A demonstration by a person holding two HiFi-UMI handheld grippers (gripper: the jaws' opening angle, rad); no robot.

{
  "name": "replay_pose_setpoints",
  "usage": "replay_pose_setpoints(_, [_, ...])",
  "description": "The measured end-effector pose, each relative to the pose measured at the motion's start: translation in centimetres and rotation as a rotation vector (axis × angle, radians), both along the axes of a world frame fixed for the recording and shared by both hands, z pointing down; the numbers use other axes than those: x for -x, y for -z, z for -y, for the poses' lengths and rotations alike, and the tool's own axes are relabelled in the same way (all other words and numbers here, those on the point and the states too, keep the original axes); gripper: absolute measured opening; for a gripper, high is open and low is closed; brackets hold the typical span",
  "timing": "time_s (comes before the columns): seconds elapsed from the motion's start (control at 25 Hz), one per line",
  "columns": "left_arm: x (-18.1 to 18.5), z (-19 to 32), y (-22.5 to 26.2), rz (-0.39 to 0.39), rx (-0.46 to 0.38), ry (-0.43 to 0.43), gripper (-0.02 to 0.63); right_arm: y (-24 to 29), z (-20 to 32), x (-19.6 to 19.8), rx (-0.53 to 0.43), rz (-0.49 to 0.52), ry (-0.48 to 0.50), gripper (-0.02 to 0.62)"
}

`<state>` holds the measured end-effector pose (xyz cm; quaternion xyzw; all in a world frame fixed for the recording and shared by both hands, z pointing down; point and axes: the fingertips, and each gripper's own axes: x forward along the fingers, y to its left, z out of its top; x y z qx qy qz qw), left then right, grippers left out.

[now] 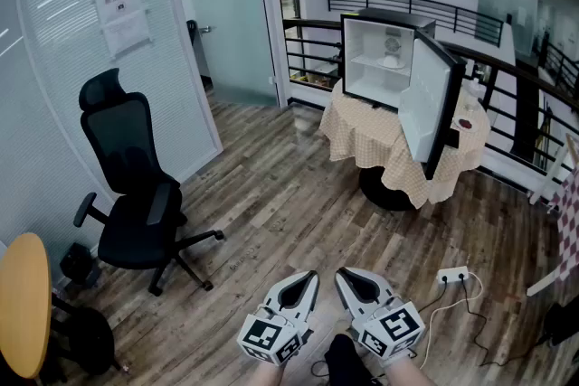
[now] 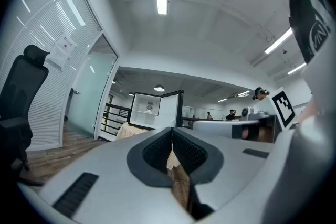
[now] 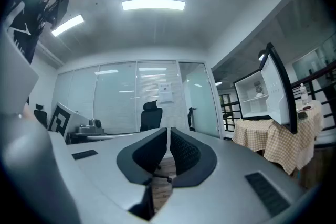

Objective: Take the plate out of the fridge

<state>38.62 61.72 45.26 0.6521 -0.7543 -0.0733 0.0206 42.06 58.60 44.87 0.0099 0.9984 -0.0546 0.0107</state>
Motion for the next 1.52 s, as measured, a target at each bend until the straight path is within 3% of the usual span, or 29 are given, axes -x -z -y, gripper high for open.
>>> replay_pose_setpoints(0.56, [11.1,11.6,-0.3,-0.049,0.03,0.031,0.011,-0.3,11.9,11.1,0.043,-0.032,0.028,0.044])
replay_pose_setpoints(0.92, [17.5,20.5,0.3,-0.038,0.038,0.055,0.011,0.0,19.7,17.6,0.042,-0.027,0.101,0.046])
replay_pose_setpoints(1.52, [20.6,29.6,0.6,-0.019,0.021,0.012,0.011,0.0,28.5,21.1,0.039,-0.022,0.043,0.046])
